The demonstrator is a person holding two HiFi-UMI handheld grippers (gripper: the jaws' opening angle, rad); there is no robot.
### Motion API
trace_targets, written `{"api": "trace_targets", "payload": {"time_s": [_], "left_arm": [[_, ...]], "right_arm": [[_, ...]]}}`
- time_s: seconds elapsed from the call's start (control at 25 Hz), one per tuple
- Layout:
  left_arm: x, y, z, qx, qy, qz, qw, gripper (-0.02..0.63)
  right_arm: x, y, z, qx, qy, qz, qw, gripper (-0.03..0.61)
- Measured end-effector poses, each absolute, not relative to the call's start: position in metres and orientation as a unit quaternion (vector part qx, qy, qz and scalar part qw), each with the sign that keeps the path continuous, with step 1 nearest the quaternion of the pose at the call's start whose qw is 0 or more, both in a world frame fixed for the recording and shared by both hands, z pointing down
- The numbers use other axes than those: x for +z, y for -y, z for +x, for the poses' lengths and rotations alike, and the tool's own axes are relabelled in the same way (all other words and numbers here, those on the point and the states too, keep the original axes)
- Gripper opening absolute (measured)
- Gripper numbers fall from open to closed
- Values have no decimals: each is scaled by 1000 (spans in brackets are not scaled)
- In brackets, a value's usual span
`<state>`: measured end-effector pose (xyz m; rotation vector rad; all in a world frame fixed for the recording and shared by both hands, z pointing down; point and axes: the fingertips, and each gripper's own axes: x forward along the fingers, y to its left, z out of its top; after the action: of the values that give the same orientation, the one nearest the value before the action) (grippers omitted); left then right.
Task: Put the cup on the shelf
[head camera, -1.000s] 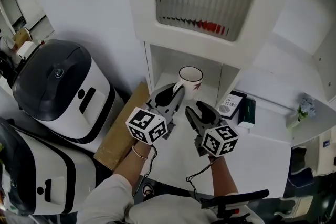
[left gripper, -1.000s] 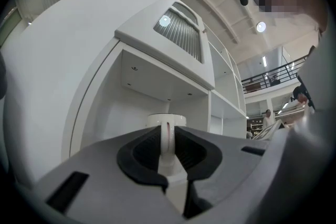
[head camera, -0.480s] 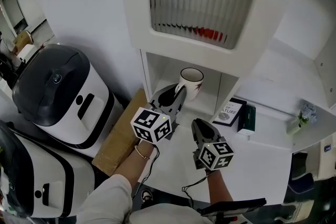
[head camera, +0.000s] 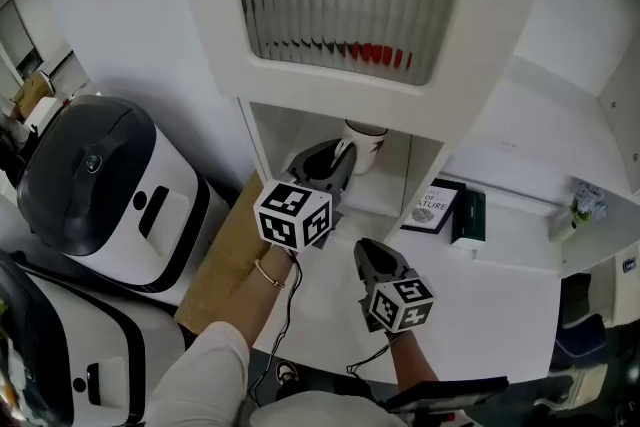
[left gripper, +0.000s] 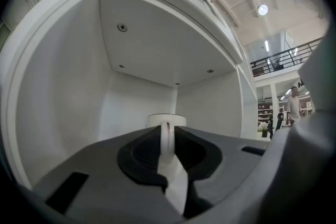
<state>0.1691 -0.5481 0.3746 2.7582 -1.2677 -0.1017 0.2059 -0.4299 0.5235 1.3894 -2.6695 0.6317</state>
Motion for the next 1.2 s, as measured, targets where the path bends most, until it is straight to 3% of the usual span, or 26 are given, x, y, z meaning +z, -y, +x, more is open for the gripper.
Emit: {"api": "trace_targets", "payload": {"time_s": [1.2], "left_arm": [[393,582,182,24,446,890,88,60]], "right_arm": [[562,425,216,265,845,462,36,34]]}}
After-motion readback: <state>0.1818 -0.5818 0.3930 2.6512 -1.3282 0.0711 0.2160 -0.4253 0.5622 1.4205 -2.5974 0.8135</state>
